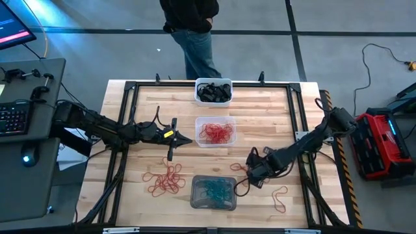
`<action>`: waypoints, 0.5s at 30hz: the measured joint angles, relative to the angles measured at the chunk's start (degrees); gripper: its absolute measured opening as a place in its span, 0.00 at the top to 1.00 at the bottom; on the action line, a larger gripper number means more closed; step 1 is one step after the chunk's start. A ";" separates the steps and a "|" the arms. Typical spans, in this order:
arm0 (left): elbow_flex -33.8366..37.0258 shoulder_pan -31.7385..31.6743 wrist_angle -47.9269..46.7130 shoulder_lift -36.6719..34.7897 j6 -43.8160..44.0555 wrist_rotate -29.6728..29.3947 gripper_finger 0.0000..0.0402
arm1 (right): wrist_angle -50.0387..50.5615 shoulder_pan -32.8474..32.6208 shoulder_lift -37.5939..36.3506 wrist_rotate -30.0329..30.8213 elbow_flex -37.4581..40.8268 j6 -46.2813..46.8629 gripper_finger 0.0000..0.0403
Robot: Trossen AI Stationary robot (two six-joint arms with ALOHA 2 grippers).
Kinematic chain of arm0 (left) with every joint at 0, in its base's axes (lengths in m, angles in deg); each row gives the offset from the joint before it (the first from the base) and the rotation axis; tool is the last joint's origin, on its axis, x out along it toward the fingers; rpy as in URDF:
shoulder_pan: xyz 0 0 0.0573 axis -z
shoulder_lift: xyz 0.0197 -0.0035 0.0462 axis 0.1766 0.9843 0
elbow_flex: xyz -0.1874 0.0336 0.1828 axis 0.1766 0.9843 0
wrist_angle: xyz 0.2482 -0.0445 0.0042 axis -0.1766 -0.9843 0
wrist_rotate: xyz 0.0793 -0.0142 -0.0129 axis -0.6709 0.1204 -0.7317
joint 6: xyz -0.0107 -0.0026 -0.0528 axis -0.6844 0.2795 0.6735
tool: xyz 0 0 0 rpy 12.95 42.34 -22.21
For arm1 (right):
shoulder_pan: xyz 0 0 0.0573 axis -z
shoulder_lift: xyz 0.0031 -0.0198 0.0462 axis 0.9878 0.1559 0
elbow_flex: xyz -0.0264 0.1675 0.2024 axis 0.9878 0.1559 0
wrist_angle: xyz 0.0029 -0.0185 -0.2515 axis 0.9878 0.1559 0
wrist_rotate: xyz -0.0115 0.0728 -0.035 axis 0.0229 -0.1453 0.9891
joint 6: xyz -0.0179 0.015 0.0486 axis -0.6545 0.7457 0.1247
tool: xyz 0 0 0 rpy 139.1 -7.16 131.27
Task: Sort rubber bands into baskets
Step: Put the red rubber band into the transparent bin
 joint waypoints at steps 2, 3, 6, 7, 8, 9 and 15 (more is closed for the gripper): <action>0.00 0.00 0.00 0.00 0.02 -0.05 1.00 | 2.05 0.05 -0.03 1.58 -2.31 -1.44 0.98; 0.00 0.00 0.00 -0.02 0.11 -0.13 1.00 | 3.08 0.04 -0.03 2.90 -3.29 -2.46 0.99; 0.00 0.00 0.00 -0.01 0.17 -0.15 1.00 | 4.89 0.00 -0.07 6.24 -7.33 -4.84 0.99; 0.00 0.00 0.00 -0.01 0.17 -0.15 1.00 | 5.83 0.00 -0.10 7.16 -8.41 -5.54 0.99; 0.00 0.00 0.00 -0.01 0.17 -0.15 1.00 | 7.25 0.00 -0.10 8.24 -9.51 -6.33 1.00; 0.00 0.00 0.00 -0.02 0.17 -0.15 1.00 | 8.18 0.00 -0.10 9.38 -10.51 -7.07 1.00; 0.00 0.00 0.00 0.00 0.45 -0.15 1.00 | 10.79 0.05 -0.12 12.55 -15.39 -8.66 1.00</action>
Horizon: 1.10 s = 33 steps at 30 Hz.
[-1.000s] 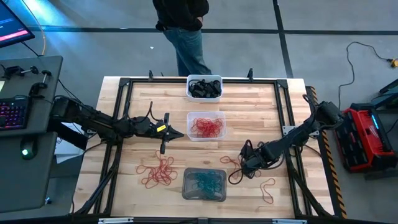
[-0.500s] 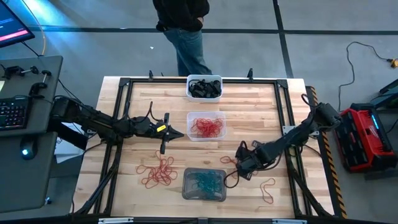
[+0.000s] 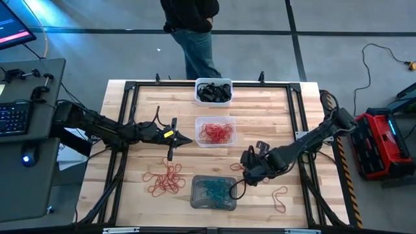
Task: Sort rubber bands into baskets
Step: Put the red rubber band into the transparent bin
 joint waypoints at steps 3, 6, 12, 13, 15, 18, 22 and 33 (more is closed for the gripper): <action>0.00 0.00 0.00 -0.01 0.02 0.00 1.00 | -0.45 0.00 -0.02 -4.17 0.49 1.57 1.00; 0.00 0.00 0.00 -0.02 0.02 0.00 1.00 | -0.94 -0.08 0.09 -8.28 2.56 3.78 0.97; 0.00 0.01 0.00 0.00 0.02 0.01 1.00 | -6.42 -0.15 0.11 -11.52 8.39 5.64 0.83; 0.00 0.00 0.00 0.00 0.02 0.02 1.00 | -7.51 -0.10 0.11 -12.10 9.31 5.81 0.80; 0.00 0.00 0.00 -0.02 0.02 0.00 1.00 | -8.54 0.00 0.11 -12.99 10.84 6.36 0.77; 0.00 0.02 0.00 -0.02 0.02 0.00 1.00 | -10.28 0.00 0.11 -13.15 12.29 6.82 0.74; 0.00 0.01 0.00 -0.02 0.03 0.02 1.00 | -11.32 0.05 0.58 -13.16 13.45 6.84 0.74; 0.00 0.00 0.00 -0.02 0.04 0.02 1.00 | -11.14 0.97 6.40 -14.97 13.23 5.88 0.77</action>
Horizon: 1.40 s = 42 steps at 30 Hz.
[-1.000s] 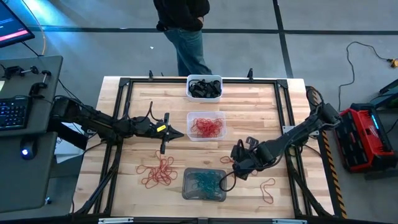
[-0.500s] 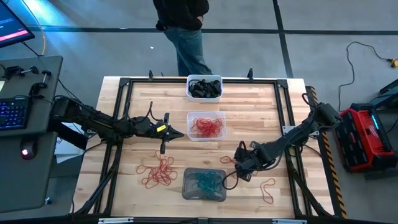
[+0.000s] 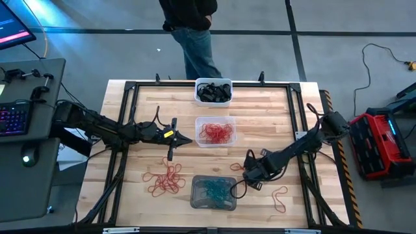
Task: Sort rubber bands into baskets
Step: Put the red rubber band into the transparent bin
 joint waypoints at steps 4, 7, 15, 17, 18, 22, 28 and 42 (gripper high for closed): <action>0.00 0.01 0.00 0.01 0.00 -0.02 1.00 | 0.14 0.69 0.07 -0.77 0.02 -1.25 0.89; 0.00 0.00 0.00 0.00 0.00 0.00 1.00 | 0.12 1.47 0.14 -1.63 0.06 -4.16 0.98; 0.00 0.00 0.00 0.00 0.55 0.00 1.00 | 1.30 2.98 -2.05 1.01 -0.93 -7.29 0.99; 0.00 0.00 0.00 0.02 0.53 0.00 1.00 | 1.88 3.02 -3.38 3.03 -1.76 -7.24 1.00; 0.00 0.00 0.02 0.01 0.52 0.00 1.00 | 2.53 2.96 -3.88 3.49 -1.96 -7.24 1.00; 0.00 0.01 0.02 0.01 0.55 0.00 1.00 | 3.64 2.91 -5.86 6.46 -2.86 -7.50 1.00; 0.00 0.00 0.02 0.00 0.55 0.00 1.00 | 3.78 2.92 -7.15 13.25 -6.06 -11.91 1.00; 0.00 0.02 0.03 0.02 0.57 0.00 1.00 | -12.38 11.55 -7.23 27.30 -11.08 -37.26 1.00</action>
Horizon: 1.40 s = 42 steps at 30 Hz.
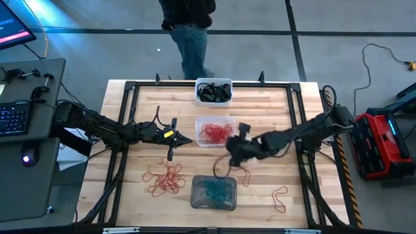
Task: Sort rubber bands into baskets
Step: Put the red rubber band into the transparent bin
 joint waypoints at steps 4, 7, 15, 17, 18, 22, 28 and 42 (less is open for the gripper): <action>0.00 -0.01 -0.01 0.00 0.02 0.00 1.00 | -9.13 5.01 0.00 -0.04 0.00 -8.80 1.00; 0.00 0.01 -0.01 -0.01 0.46 0.00 1.00 | -14.26 8.56 0.01 -1.88 0.02 -14.38 1.00; 0.00 -0.02 -0.01 -0.01 0.46 0.00 1.00 | -19.87 16.98 3.41 -8.25 0.04 -21.69 1.00; 0.00 -0.02 -0.03 -0.01 0.46 0.00 1.00 | -20.42 18.53 4.81 -10.02 0.09 -22.48 1.00; 0.00 0.00 -0.03 -0.02 0.46 0.00 1.00 | -20.69 19.22 5.54 -10.35 0.09 -22.79 1.00; 0.00 -0.02 -0.05 -0.02 0.46 0.00 1.00 | -21.03 21.20 8.10 -11.79 0.11 -23.89 1.00; 0.00 -0.02 -0.07 -0.02 0.30 0.00 1.00 | -22.00 22.80 10.45 -14.29 0.11 -23.45 1.00; 0.02 -0.01 0.04 -0.02 -0.26 -1.29 1.00 | -22.14 22.80 13.18 -22.95 0.13 -22.37 0.90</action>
